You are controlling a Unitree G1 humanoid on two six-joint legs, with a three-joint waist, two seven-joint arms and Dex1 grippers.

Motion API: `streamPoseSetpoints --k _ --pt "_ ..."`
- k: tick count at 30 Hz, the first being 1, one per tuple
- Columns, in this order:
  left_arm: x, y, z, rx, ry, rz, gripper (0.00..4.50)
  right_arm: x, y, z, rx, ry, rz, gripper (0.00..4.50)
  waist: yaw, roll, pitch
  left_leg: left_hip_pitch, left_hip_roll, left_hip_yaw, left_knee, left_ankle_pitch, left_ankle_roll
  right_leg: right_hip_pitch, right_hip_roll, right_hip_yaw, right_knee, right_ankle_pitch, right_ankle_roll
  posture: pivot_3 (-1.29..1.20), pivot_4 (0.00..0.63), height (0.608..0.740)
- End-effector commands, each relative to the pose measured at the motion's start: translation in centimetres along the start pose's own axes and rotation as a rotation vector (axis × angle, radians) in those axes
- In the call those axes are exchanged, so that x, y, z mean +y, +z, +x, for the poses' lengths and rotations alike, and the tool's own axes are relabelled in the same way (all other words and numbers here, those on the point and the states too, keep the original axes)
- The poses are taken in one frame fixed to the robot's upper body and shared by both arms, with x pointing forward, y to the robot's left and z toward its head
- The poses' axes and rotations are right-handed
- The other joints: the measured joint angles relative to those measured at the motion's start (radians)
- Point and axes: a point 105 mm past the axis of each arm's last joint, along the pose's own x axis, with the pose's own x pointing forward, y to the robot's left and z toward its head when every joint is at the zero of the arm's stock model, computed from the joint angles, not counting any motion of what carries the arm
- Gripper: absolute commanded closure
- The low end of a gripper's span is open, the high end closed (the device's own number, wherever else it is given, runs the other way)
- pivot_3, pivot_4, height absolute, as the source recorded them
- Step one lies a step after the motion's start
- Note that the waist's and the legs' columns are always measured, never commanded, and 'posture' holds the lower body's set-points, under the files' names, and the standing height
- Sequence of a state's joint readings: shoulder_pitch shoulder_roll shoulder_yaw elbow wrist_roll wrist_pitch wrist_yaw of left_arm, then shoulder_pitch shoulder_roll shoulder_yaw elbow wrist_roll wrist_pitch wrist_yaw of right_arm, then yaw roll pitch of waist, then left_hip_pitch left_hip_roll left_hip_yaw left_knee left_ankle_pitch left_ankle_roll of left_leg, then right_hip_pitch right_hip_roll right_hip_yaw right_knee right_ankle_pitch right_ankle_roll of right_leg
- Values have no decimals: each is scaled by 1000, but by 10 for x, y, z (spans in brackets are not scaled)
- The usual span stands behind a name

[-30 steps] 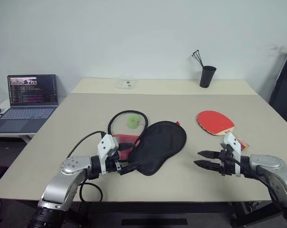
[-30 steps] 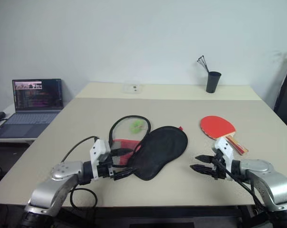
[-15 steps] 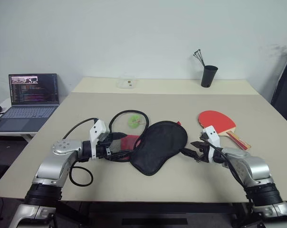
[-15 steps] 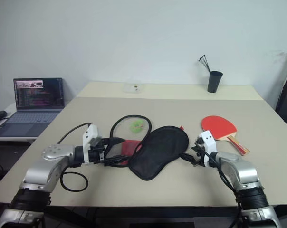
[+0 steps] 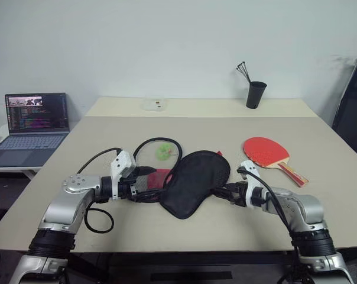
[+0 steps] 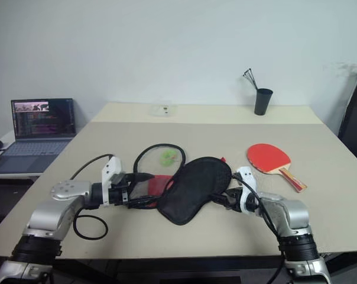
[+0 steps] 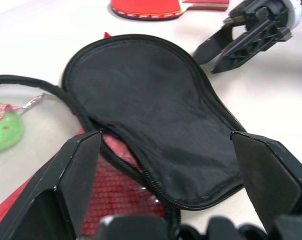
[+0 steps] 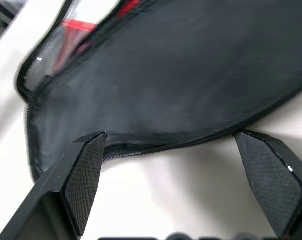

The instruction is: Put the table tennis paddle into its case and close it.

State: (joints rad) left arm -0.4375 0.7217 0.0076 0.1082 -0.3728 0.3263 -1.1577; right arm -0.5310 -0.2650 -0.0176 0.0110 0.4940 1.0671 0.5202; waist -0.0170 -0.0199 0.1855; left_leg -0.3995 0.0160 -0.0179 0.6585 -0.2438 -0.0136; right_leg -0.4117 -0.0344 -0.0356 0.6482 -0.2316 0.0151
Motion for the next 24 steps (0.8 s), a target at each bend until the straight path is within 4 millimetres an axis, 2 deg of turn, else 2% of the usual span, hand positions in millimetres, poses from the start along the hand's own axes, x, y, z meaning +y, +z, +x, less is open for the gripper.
streamPoseSetpoints --k 1,6,10,14,21,23,24 --pt "2 14 -7 -21 23 52 0 15 9 11 -18 51 5 47 -1 0 0 0 0 0 0 0 0 0 0 0 0 0 0 0 150 740" --pt "0 15 -7 -18 26 57 0 25 14 19 -33 82 33 47 -1 0 0 -1 0 0 0 0 0 0 0 0 0 0 0 0 150 740" --pt "0 16 -7 -18 27 59 0 25 16 23 -52 61 58 47 -1 0 0 -1 0 0 0 0 0 0 0 0 0 0 0 0 150 740" --pt "5 20 -5 -36 57 79 0 11 23 18 -78 25 124 1220 -1 0 0 -1 0 0 0 0 0 0 0 0 0 0 0 0 150 740" --pt "6 24 2 -46 51 103 0 -6 46 12 -82 9 104 3664 -1 1 0 -1 -1 1 -2 0 0 -1 0 0 0 0 0 0 150 740" --pt "8 26 3 -51 59 98 0 -11 50 12 -67 0 95 4302 -2 1 0 -1 -1 1 -2 0 0 -2 0 1 0 0 0 0 150 740" --pt "9 27 3 -52 61 98 0 -14 51 13 -57 -6 89 4472 -3 1 0 -1 -1 2 -3 0 0 -2 0 1 0 0 0 0 150 740"
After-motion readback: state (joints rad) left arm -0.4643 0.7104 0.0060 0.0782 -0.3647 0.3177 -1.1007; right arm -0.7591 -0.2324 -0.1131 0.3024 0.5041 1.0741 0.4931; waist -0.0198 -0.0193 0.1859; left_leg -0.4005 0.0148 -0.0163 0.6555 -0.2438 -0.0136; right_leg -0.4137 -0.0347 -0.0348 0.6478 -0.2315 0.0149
